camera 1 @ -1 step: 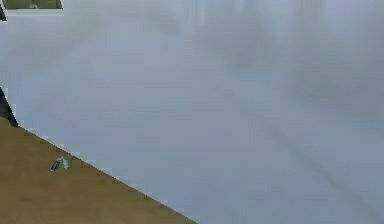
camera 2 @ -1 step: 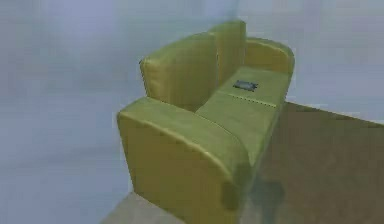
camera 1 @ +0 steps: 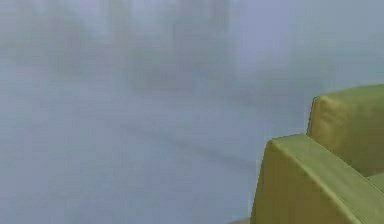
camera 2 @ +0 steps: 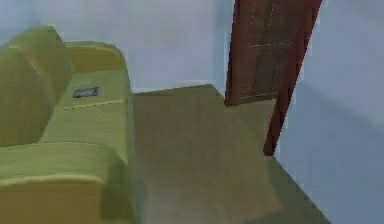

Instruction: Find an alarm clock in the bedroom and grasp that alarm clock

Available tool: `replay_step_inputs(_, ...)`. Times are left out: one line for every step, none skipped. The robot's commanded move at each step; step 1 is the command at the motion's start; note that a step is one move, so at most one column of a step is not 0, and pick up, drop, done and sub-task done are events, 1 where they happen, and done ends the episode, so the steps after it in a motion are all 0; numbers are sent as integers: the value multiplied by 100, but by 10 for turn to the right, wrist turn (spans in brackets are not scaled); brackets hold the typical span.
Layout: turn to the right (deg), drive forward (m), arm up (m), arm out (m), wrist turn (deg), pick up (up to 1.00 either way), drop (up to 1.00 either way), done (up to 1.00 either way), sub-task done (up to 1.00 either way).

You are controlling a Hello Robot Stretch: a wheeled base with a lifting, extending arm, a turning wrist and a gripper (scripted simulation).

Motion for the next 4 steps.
replay_step_inputs(450,0,0,0,0,0,0,0,0)
replay_step_inputs(0,30,0,0,0,0,0,0,0)
replay_step_inputs(450,0,0,0,0,0,0,0,0)
replay_step_inputs(270,0,0,0,0,0,0,0,0)
